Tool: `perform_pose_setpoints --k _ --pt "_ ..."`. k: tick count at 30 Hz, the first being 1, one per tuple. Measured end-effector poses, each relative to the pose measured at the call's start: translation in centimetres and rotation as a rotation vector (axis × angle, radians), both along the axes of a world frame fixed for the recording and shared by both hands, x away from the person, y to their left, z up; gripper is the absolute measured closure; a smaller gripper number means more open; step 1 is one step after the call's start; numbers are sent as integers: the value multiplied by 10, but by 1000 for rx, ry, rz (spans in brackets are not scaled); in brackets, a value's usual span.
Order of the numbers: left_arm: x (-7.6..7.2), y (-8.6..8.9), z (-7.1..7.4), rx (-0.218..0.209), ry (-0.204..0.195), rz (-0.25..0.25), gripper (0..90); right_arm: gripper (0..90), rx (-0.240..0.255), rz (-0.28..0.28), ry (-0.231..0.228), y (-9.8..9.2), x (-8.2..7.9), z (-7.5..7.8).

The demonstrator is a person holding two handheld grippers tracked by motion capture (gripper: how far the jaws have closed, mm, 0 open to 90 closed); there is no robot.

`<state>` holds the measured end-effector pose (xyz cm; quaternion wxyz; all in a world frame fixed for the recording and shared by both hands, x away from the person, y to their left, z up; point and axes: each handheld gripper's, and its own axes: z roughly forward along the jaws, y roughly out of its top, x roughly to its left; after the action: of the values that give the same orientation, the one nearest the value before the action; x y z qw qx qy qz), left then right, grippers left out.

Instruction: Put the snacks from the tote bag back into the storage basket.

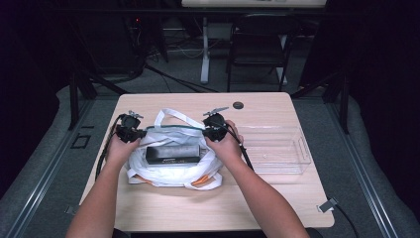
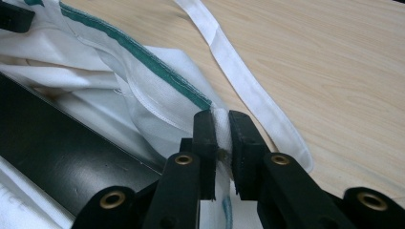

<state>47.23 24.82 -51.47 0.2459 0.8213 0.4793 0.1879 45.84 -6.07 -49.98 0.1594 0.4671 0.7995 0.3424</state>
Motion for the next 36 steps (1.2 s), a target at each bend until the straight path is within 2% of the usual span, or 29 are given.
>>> perform_pose_setpoints --k 11,22,27,30,33,34,36 --pt "1 0 -7 -9 34 -7 872 821 -12 -4 24 1 1 -4" --pt "-1 -1 -8 -12 21 -9 861 821 -25 -10 33 2 2 -6" --pt "-2 0 -7 -32 37 -38 795 820 -25 -10 35 1 2 -6" --pt "-4 2 -4 -50 28 -46 756 819 -20 -16 35 0 2 -6" --pt "-7 3 -1 -39 18 -52 710 819 -16 -20 36 -1 2 -7" --pt "-8 4 1 -45 25 -62 691 819 -16 -21 36 -1 2 -6" --pt "-11 5 4 -57 11 -67 664 818 -15 -21 39 -2 2 -6"
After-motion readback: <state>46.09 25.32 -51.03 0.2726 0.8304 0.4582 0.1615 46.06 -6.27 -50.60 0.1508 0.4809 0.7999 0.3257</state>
